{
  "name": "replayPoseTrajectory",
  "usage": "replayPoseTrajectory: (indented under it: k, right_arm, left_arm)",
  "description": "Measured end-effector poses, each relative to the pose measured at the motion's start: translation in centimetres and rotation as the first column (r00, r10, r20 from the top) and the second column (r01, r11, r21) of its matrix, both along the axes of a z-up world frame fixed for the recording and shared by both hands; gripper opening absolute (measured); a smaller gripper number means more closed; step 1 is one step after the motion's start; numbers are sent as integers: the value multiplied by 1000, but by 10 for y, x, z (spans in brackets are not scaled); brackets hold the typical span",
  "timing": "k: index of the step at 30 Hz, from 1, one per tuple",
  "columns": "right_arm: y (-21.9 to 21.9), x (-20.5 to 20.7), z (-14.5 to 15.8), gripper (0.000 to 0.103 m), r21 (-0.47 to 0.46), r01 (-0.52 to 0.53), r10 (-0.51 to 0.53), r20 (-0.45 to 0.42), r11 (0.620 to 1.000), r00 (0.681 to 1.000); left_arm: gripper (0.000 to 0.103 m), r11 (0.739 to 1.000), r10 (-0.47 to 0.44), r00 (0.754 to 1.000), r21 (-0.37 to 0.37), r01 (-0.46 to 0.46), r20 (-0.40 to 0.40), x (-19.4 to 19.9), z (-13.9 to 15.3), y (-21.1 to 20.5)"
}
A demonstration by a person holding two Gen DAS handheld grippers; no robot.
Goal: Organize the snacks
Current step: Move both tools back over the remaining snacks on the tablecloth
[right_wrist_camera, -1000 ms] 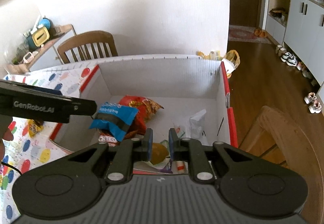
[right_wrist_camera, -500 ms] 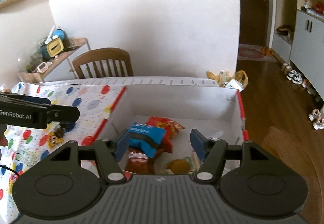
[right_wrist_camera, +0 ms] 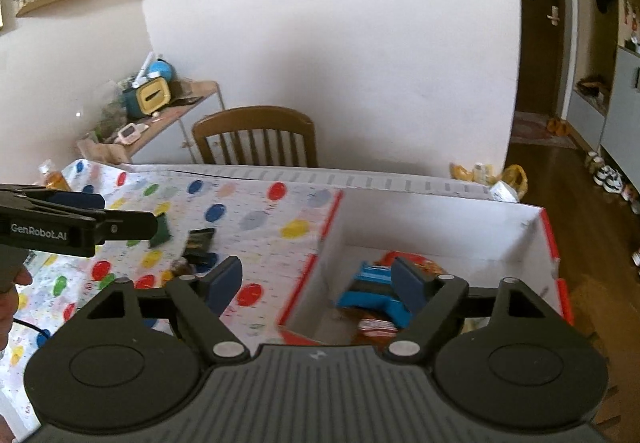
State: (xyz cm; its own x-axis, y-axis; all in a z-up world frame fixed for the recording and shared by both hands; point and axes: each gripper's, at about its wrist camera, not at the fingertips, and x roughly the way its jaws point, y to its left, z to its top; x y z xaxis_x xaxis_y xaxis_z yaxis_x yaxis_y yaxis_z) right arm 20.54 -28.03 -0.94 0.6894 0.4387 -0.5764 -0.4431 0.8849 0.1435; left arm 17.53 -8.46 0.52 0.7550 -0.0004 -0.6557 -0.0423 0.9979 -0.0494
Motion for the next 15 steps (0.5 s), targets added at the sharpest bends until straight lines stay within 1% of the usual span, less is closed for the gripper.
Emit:
replayPoseTrajectory:
  k: [6, 10, 15]
  right_arm:
    - [42, -11, 1, 82, -8, -18, 18, 5, 1000, 1000]
    - [71, -15, -2, 84, -24, -27, 27, 6, 999, 1000]
    - [102, -17, -11, 85, -33, -29, 29, -10, 999, 1000]
  left_arm:
    - [101, 1000, 26, 1000, -9, -26, 15, -16, 1, 44]
    - [102, 999, 43, 999, 7, -43, 27, -25, -1, 70]
    - [102, 997, 75, 997, 1, -75, 12, -26, -8, 105]
